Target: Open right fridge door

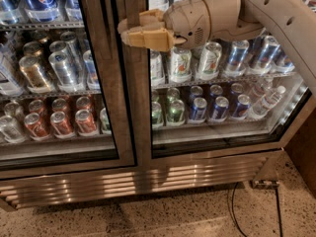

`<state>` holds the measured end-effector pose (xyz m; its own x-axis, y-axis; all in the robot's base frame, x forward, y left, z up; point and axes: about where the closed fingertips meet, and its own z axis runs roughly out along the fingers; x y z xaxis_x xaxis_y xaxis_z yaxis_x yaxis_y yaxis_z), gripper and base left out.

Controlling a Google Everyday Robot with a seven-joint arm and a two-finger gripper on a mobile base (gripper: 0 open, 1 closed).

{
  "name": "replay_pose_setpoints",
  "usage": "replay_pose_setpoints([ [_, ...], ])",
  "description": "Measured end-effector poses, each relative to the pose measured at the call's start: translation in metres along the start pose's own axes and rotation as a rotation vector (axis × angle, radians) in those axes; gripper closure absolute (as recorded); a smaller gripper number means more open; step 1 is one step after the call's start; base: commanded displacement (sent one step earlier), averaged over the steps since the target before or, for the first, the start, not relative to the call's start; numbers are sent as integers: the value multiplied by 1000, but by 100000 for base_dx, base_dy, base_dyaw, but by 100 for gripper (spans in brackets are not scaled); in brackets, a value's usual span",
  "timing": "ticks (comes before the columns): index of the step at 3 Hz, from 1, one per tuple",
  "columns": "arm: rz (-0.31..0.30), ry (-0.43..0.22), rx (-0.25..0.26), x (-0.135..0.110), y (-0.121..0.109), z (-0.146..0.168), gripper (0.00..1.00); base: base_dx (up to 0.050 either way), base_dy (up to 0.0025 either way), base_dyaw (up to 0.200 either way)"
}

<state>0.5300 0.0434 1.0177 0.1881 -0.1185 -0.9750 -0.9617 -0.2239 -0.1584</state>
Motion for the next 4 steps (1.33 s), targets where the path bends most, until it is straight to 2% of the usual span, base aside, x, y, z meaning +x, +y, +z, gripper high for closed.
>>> replay_pose_setpoints([
  [2,0,0,0,0,0,0,92,0,0,0],
  [3,0,0,0,0,0,0,95,-2797,-115,8201],
  [4,0,0,0,0,0,0,95,0,0,0],
])
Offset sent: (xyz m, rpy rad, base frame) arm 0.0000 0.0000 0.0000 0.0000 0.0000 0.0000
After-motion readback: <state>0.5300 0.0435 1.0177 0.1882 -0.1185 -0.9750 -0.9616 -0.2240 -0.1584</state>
